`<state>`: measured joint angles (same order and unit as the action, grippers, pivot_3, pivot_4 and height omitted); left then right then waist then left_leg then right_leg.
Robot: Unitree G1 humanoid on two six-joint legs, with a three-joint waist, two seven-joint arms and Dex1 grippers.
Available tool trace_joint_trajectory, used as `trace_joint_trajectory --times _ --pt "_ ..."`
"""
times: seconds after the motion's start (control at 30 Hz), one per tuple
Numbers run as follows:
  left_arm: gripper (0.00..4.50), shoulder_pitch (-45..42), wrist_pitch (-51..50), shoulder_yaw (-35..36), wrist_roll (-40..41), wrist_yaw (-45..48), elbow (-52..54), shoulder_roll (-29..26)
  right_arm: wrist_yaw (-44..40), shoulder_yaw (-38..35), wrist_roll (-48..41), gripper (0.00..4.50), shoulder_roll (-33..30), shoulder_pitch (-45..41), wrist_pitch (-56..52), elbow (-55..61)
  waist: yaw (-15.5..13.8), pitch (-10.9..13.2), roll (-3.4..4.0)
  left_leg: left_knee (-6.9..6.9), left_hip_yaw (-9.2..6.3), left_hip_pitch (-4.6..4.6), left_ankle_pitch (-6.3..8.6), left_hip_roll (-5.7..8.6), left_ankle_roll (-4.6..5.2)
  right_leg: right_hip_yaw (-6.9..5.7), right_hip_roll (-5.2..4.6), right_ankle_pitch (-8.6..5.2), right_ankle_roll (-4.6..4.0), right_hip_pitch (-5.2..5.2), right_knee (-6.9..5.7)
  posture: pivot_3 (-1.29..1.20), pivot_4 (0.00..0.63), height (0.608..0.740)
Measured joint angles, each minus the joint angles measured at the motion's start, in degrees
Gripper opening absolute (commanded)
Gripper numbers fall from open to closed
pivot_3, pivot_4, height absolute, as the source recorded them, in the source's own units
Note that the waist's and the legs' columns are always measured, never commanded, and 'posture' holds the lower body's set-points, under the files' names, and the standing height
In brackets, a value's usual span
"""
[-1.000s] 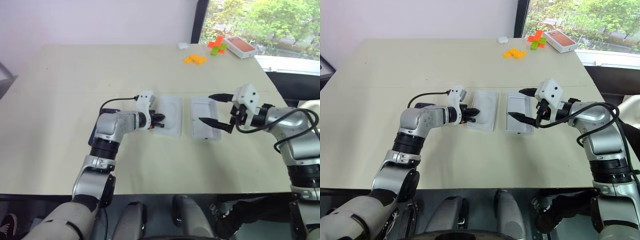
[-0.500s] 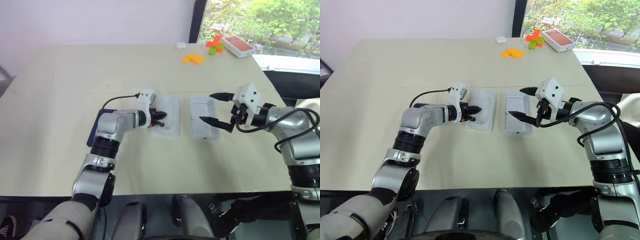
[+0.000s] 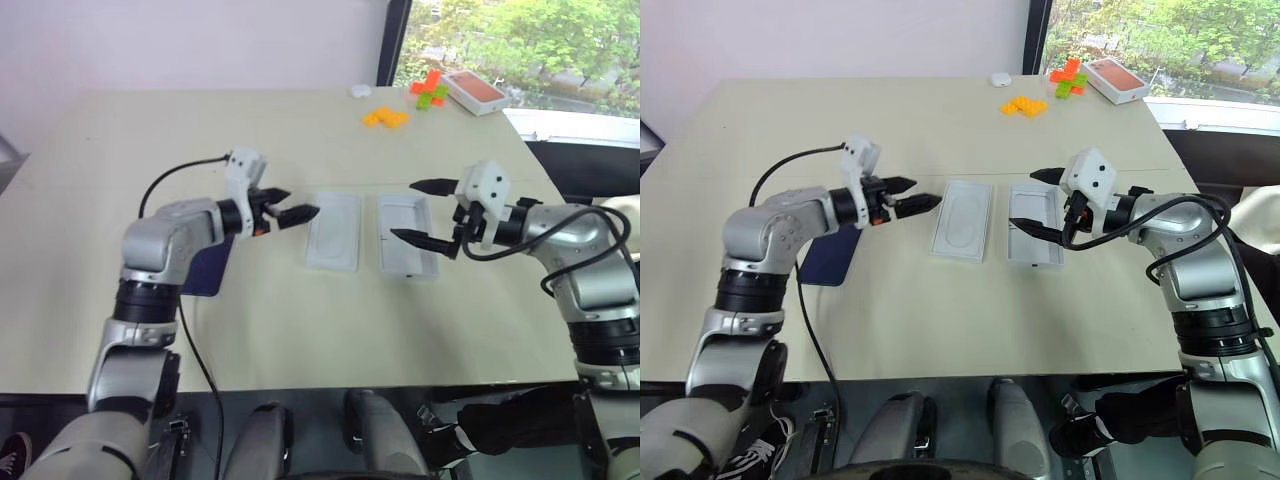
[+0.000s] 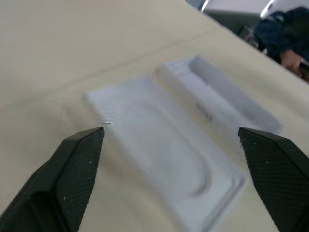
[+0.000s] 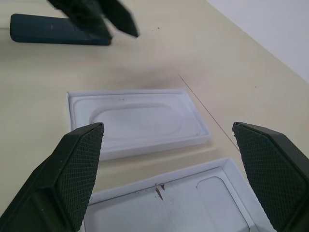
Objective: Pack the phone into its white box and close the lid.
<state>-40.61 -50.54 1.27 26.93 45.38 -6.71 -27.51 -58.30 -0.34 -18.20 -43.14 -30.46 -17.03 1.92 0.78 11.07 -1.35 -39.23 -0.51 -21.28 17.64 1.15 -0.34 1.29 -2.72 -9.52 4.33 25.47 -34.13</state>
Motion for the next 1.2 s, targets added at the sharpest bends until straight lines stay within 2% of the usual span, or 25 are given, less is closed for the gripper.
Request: trace_joint_trajectory --times 0.3,0.53,0.67,0.83,0.93,1.07,1.2 --pt "4.47 5.34 3.36 2.6 3.22 9.06 6.61 -8.9 -0.68 1.61 -0.31 4.5 0.65 -1.18 -2.52 0.35 -0.03 0.0 0.0 0.0 0.0 0.0 0.01 0.0 0.02 -0.01 -0.05 0.0 -0.01 0.0 0.01 0.0 0.15 0.74" --pt "4.47 16.56 15.59 9.27 4.78 20.66 8.31 -18.22 -2.08 5.67 -0.74 4.5 1.46 -1.65 -9.54 5.37 0.33 0.01 0.02 0.02 0.06 0.01 0.02 -0.11 0.03 -0.02 0.02 -0.03 -0.04 0.09 -0.02 0.0 0.15 0.74" --pt "4.47 18.19 17.41 11.14 3.48 20.07 4.22 -20.26 -0.62 7.99 -0.92 4.5 3.99 -3.04 -11.97 7.49 -0.29 0.01 0.02 -0.01 0.02 -0.05 0.01 -0.05 0.03 -0.05 -0.03 -0.04 -0.03 0.07 0.01 0.0 0.15 0.74" --pt "4.47 18.06 9.37 13.57 4.96 14.58 1.69 -21.35 3.79 10.5 3.79 4.5 7.78 -5.13 -9.06 6.32 0.05 0.0 -0.02 -0.01 0.06 -0.08 0.09 0.0 0.16 -0.05 -0.1 -0.01 0.01 0.11 0.02 0.0 0.15 0.74" --pt "4.47 18.03 8.21 13.67 4.36 11.14 -0.11 -21.4 5.62 13.44 7.45 4.5 10.32 -6.18 -5.91 4.31 0.24 0.01 -0.02 0.01 0.05 -0.08 0.09 -0.04 0.16 -0.07 -0.06 -0.01 0.0 0.15 -0.04 0.0 0.15 0.74" --pt "4.5 17.64 6.27 14.17 3.93 8.57 -3.47 -22.04 8.66 15.27 10.88 3.26 14.1 -7.49 -3.54 1.06 0.27 0.01 -0.01 0.0 0.06 -0.05 0.08 -0.04 0.14 -0.06 -0.06 0.0 -0.02 0.18 -0.1 0.0 0.15 0.74" --pt "4.5 16.37 2.08 16.51 4.43 7.0 -10.26 -23.7 13.92 19.8 18.32 1.28 19.09 -9.36 3.27 -3.24 0.55 0.01 -0.01 0.01 0.05 -0.07 0.07 -0.08 0.12 -0.07 0.02 0.0 -0.02 0.23 -0.13 0.0 0.15 0.74"
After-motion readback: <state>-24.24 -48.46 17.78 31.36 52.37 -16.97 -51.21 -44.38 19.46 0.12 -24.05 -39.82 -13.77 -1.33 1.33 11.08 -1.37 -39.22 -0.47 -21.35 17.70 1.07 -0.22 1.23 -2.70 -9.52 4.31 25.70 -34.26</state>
